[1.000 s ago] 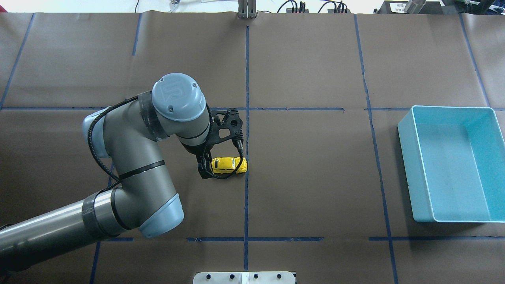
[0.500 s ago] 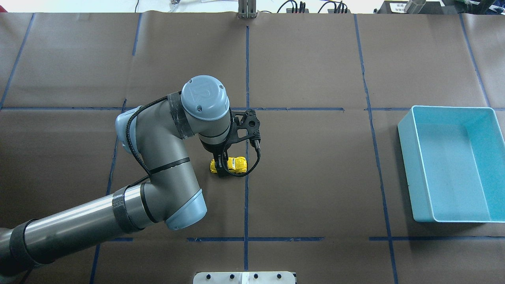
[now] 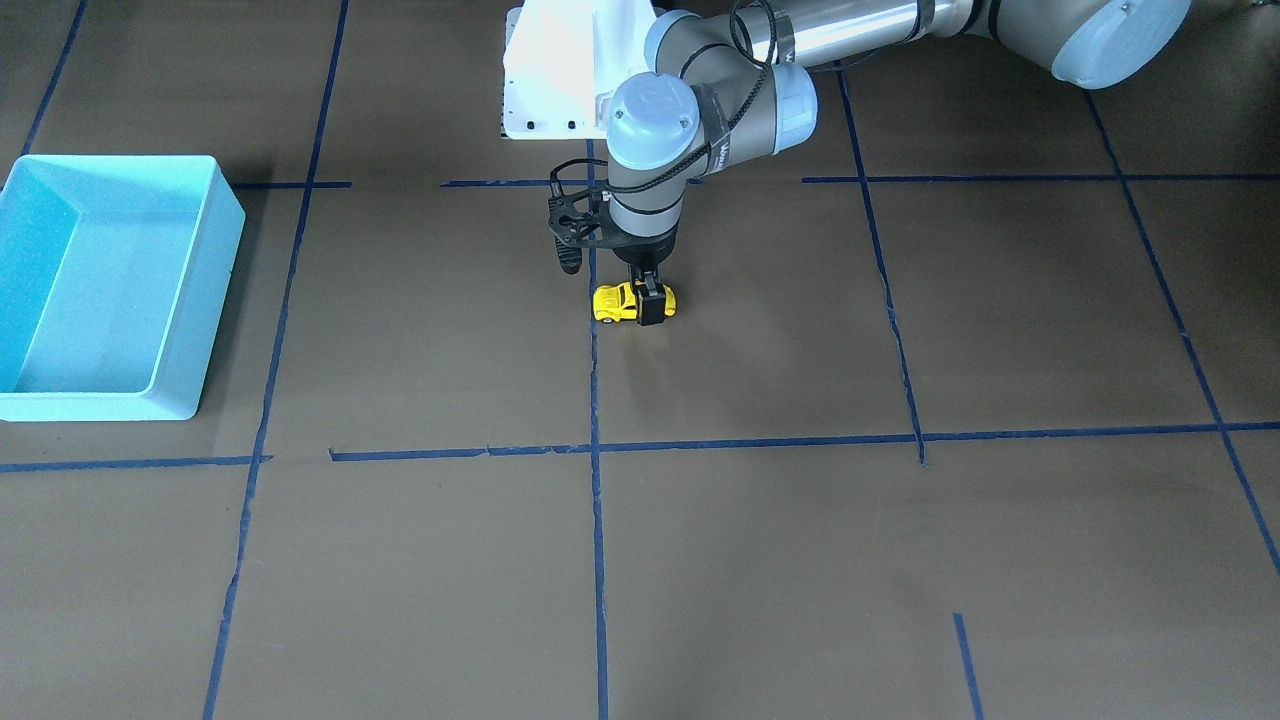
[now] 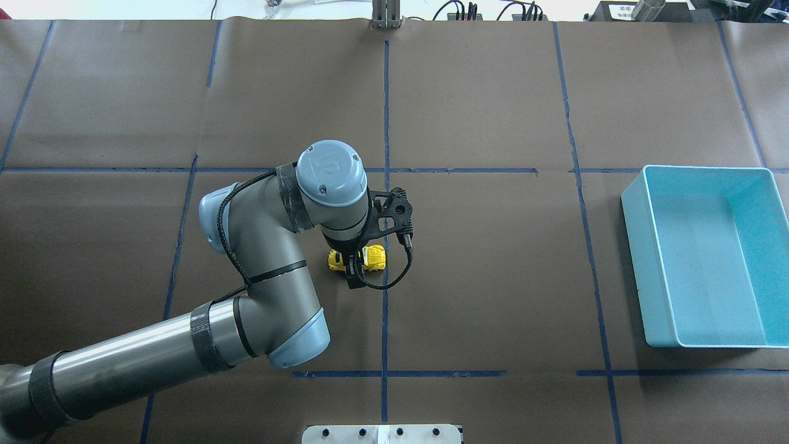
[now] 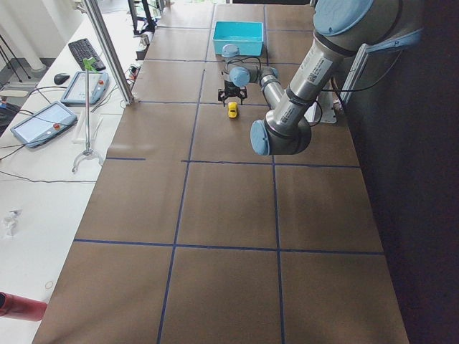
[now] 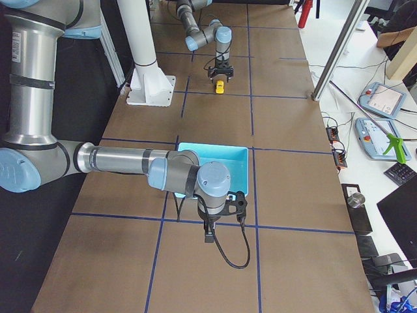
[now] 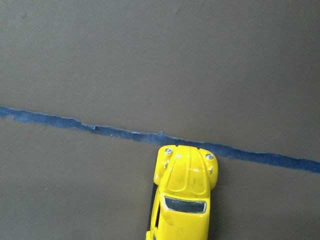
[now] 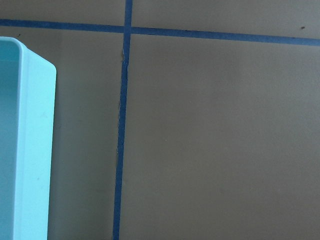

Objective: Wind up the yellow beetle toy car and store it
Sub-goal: 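Lower the left gripper down onto the top of the car, then close the left gripper on the car and press it down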

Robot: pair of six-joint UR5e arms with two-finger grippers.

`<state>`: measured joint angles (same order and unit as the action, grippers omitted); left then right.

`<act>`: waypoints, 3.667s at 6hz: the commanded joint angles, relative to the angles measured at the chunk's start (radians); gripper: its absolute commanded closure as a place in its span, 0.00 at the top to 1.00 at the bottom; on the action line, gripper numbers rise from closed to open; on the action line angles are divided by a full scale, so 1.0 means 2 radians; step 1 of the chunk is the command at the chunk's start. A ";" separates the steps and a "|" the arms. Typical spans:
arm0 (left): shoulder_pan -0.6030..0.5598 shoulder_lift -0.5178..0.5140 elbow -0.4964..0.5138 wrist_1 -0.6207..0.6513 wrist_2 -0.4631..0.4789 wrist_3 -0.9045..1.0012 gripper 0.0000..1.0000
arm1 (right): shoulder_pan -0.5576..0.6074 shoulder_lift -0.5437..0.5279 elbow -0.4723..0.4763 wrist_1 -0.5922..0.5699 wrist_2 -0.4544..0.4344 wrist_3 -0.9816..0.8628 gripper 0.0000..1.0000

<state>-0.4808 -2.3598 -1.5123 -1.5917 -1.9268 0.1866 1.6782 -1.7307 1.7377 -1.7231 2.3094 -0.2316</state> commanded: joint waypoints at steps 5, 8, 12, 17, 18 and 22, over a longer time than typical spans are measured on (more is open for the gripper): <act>0.003 -0.008 0.035 -0.052 0.004 -0.003 1.00 | 0.000 -0.001 -0.004 -0.001 0.000 0.001 1.00; 0.008 -0.014 0.047 -0.059 0.003 -0.003 0.99 | -0.001 -0.006 -0.016 -0.001 0.001 0.000 1.00; 0.013 -0.017 0.047 -0.059 0.002 0.005 0.53 | -0.001 -0.004 -0.015 0.000 0.002 0.001 1.00; 0.006 -0.010 0.037 -0.107 0.002 0.019 0.01 | -0.001 -0.004 -0.014 0.000 0.002 0.001 1.00; 0.006 -0.007 0.038 -0.123 0.002 0.020 0.01 | -0.001 -0.004 -0.015 0.000 0.002 0.001 1.00; 0.003 0.033 0.039 -0.232 0.002 0.016 0.01 | -0.001 -0.004 -0.017 0.001 0.001 0.001 1.00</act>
<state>-0.4712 -2.3157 -1.4344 -2.0040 -1.9211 0.2169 1.6767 -1.7380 1.7052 -1.7215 2.3118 -0.2301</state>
